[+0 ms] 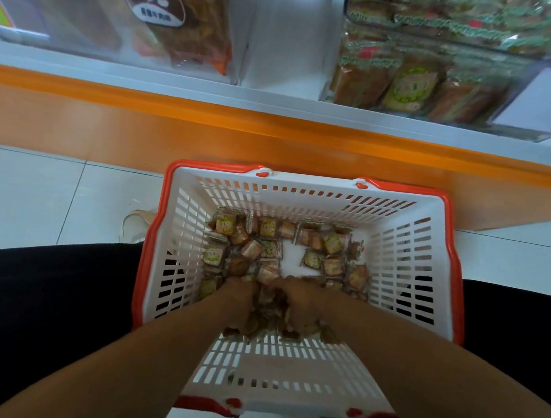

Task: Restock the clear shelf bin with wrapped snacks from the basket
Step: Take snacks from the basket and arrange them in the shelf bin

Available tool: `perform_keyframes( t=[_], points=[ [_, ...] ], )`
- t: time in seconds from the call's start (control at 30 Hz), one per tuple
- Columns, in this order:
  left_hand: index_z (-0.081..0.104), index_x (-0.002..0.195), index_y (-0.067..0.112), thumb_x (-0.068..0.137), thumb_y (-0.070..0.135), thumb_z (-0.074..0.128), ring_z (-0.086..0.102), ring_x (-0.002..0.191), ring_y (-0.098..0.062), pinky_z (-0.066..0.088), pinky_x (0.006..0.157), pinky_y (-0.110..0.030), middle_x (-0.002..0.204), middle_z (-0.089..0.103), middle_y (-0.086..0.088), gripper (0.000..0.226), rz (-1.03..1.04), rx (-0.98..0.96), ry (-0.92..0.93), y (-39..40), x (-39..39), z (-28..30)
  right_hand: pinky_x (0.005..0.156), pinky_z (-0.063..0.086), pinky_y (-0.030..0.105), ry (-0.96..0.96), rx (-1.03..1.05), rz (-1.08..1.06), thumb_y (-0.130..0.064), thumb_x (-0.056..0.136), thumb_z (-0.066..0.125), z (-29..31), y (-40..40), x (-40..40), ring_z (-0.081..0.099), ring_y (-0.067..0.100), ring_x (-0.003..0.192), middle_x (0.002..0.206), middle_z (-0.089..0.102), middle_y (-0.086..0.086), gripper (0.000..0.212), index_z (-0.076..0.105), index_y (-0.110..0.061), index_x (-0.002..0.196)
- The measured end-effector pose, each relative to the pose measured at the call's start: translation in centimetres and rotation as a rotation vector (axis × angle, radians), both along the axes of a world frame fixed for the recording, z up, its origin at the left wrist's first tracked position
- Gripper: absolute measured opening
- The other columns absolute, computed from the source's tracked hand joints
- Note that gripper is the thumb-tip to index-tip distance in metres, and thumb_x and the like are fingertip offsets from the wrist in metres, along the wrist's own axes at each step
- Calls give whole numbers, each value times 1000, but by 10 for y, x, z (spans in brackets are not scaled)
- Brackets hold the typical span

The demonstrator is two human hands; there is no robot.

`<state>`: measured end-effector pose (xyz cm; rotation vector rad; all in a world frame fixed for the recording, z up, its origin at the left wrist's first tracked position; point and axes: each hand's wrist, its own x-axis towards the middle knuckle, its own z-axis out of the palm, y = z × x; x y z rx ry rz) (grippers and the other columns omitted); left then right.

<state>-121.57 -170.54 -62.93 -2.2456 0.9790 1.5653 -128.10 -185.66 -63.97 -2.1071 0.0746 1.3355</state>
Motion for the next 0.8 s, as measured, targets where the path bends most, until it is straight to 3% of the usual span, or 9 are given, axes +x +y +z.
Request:
perform_keyframes(
  t=[0.17,0.27,0.37,0.47,0.5,0.53,0.6,0.67,0.8],
  points=[
    [38,146,8,97,22,56,53,128,-32,44,104,-37,143,51,-16,54,26,4,-50,-2,-6,4,100,49,39,-174,-85,-103,-21,76,79,6,3,-17,58,24,118,132,58,2,69,51,-30,138],
    [47,139,9,97,21,55,57,121,-31,49,100,-35,135,56,-15,45,71,-14,-2,3,-6,7,98,50,43,-178,-142,82,-21,81,75,8,6,-21,58,33,118,133,56,12,61,51,-21,138],
    [59,126,8,97,21,51,61,112,-30,53,94,-34,123,63,-15,33,115,-6,78,2,-6,8,91,53,41,-53,-151,210,-40,74,82,11,6,-19,57,36,114,132,53,12,86,38,-26,146],
    [67,102,17,95,21,53,62,74,-14,54,62,-21,90,66,-6,16,200,-22,175,-1,-6,9,86,51,42,-176,-291,252,-43,74,80,12,10,-31,51,38,119,141,44,17,93,30,-24,150],
    [67,93,20,93,22,58,57,63,-9,49,53,-17,84,65,-4,10,251,-31,191,-2,-6,8,81,50,41,-227,-311,255,-39,76,78,8,14,-35,55,37,115,145,40,18,89,30,-23,149],
    [69,93,21,91,25,63,58,63,-7,49,53,-15,87,69,-4,8,270,-37,204,-4,-7,8,75,50,41,-254,-331,246,-35,78,77,10,18,-38,59,37,107,149,35,17,85,31,-22,148],
    [71,114,21,87,39,72,67,90,-13,56,79,-23,113,72,-4,33,231,-15,245,-7,-12,4,71,51,42,-276,-348,258,-28,79,75,7,22,-41,62,38,96,155,24,15,80,32,-23,146],
    [64,130,20,85,53,69,60,116,-23,48,103,-36,128,66,-4,56,70,57,200,-9,-19,1,71,50,42,-285,-347,253,-22,82,72,6,27,-41,62,38,95,155,23,15,73,34,-23,145],
    [49,144,17,93,47,56,49,129,-30,40,111,-43,142,54,-12,59,49,37,102,-11,-33,-7,84,47,45,-306,-386,215,-20,95,56,1,28,-41,56,41,110,159,18,17,60,31,-21,149]
  ],
)
